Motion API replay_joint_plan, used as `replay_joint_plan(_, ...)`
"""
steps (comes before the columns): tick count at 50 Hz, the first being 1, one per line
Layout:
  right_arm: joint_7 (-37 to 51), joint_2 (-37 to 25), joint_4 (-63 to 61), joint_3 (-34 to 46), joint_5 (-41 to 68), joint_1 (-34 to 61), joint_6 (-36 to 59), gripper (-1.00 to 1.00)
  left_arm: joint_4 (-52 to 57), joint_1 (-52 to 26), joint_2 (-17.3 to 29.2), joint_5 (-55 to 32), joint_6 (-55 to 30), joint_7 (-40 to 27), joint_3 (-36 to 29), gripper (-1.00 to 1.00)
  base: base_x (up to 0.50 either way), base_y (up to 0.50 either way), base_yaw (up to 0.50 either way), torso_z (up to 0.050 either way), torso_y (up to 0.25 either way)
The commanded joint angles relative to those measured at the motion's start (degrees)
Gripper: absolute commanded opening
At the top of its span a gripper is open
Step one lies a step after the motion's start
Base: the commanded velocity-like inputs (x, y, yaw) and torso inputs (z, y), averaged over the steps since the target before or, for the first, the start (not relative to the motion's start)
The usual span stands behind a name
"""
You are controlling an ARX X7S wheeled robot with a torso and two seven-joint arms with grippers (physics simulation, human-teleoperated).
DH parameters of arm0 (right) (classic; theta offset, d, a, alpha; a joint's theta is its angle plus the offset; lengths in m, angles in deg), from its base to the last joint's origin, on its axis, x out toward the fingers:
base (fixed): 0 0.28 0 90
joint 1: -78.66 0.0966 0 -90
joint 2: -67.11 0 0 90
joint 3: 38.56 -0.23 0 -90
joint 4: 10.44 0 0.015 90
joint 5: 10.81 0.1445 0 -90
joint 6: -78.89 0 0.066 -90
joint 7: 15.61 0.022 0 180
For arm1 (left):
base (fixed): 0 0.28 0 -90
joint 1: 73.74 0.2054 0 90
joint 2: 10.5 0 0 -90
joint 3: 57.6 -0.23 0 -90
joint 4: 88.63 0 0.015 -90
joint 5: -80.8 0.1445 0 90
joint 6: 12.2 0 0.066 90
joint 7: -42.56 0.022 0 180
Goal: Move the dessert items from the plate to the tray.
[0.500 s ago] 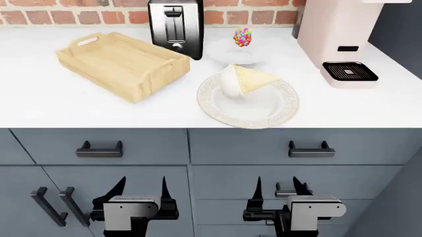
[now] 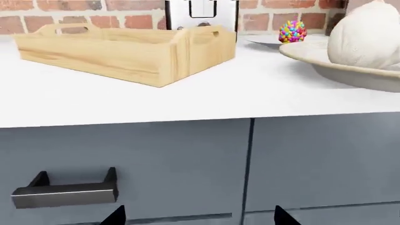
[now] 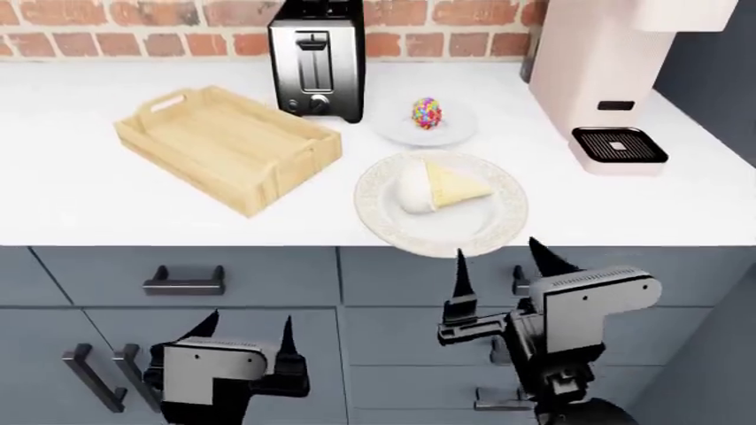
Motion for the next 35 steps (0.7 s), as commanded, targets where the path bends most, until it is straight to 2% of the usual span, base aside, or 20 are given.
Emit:
replay_joint_plan(1, -10.8, -7.9, -27.6, 0.0, 11.1, 29.4, 49.3, 1.00, 9.1, 12.6, 7.7, -8.4, -15.3, 4.5, 12.6, 1.00, 0.00, 0.00, 0.00, 0.050, 0.000)
replay_joint_plan(4, -11.8, -8.3, -25.2, -0.1, 12.5, 43.9, 60.1, 1.00, -1.9, 20.1, 5.9, -10.3, -6.2, 7.1, 19.4, 1.00, 0.00, 0.00, 0.00, 0.050, 0.000)
replay_joint_plan(5, -13.3, -8.2, -22.8, -1.3, 13.3, 47.6, 60.1, 1.00, -7.5, 22.0, 5.1, -9.7, -1.7, 8.3, 19.9, 1.00, 0.00, 0.00, 0.00, 0.012, 0.000)
replay_joint_plan(8, -17.0, -9.2, -14.4, -1.4, 14.4, 54.2, 55.0, 1.00, -27.6, 22.4, 1.6, -6.2, 19.4, 7.3, 23.4, 1.00, 0.00, 0.00, 0.00, 0.000, 0.000)
replay_joint_plan(9, -18.1, -9.6, -11.4, -0.8, 14.8, 55.4, 54.7, 1.00, -35.3, 22.0, 1.0, -3.9, 27.6, 6.1, 24.1, 1.00, 0.00, 0.00, 0.00, 0.000, 0.000)
replay_joint_plan(10, -19.5, -8.7, -7.3, -1.8, 16.2, 57.4, 58.8, 1.00, -43.6, 21.0, 0.4, -3.3, 36.2, 6.0, 25.1, 1.00, 0.00, 0.00, 0.00, 0.000, 0.000)
replay_joint_plan(11, -20.7, -9.5, -4.3, -0.8, 16.3, 57.4, 56.7, 1.00, -51.7, 19.7, 0.2, -3.2, 44.8, 6.4, 26.0, 1.00, 0.00, 0.00, 0.00, 0.000, 0.000)
replay_joint_plan(12, -21.9, -10.0, -0.1, 0.0, 16.7, 58.2, 57.2, 1.00, -60.3, 17.5, 0.8, -0.2, 53.4, 3.9, 26.5, 1.00, 0.00, 0.00, 0.00, 0.000, 0.000)
replay_joint_plan(13, -22.9, -10.1, 4.0, 0.6, 17.1, 59.5, 58.4, 1.00, -68.9, 14.9, 1.3, -1.9, 61.6, 6.4, 27.1, 1.00, 0.00, 0.00, 0.00, 0.000, 0.000)
replay_joint_plan(15, -24.9, -10.7, 9.6, 1.4, 19.0, 61.8, 61.5, 1.00, -86.1, 8.4, 3.3, -4.2, 72.8, 9.3, 29.4, 1.00, 0.00, 0.00, 0.00, 0.000, 0.000)
replay_joint_plan(16, -22.1, -11.6, 13.3, 1.5, 23.5, 62.9, 61.8, 1.00, -94.2, 8.5, 3.1, -4.2, 71.7, 8.8, 30.8, 1.00, 0.00, 0.00, 0.00, 0.000, 0.000)
replay_joint_plan(17, -17.9, -13.3, 16.0, 2.6, 29.9, 63.7, 61.8, 1.00, -94.2, 8.9, 2.3, -4.2, 69.3, 9.1, 32.7, 1.00, 0.00, 0.00, 0.00, 0.000, 0.000)
replay_joint_plan(20, -14.3, -13.9, 16.8, 3.3, 32.4, 64.5, 61.6, 1.00, -94.3, 10.1, 0.7, -0.5, 62.5, 7.9, 36.7, 1.00, 0.00, 0.00, 0.00, 0.000, 0.000)
replay_joint_plan(24, -9.6, -15.4, 13.4, 4.9, 37.0, 64.6, 61.4, 1.00, -94.3, 10.3, -0.5, 4.9, 54.9, 5.5, 37.3, 1.00, 0.50, 0.00, 0.00, 0.000, 0.000)
replay_joint_plan(28, -9.6, -16.4, 11.3, 5.9, 39.6, 64.5, 61.1, 1.00, -94.3, 10.3, -0.5, 6.2, 52.7, 3.1, 37.2, 1.00, 0.50, 0.00, 0.00, 0.000, 0.000)
replay_joint_plan(32, -10.3, -17.4, 10.7, 8.5, 40.4, 65.0, 59.6, 1.00, -94.3, 9.9, -0.4, 6.6, 51.4, 3.5, 35.9, 1.00, 0.50, 0.01, 0.00, 0.000, 0.000)
replay_joint_plan(35, -10.5, -18.0, 11.3, 10.5, 39.5, 65.1, 57.5, 1.00, -94.3, 10.0, -0.4, 6.0, 51.2, 4.6, 36.1, 1.00, 0.31, 0.50, 0.00, 0.000, 0.000)
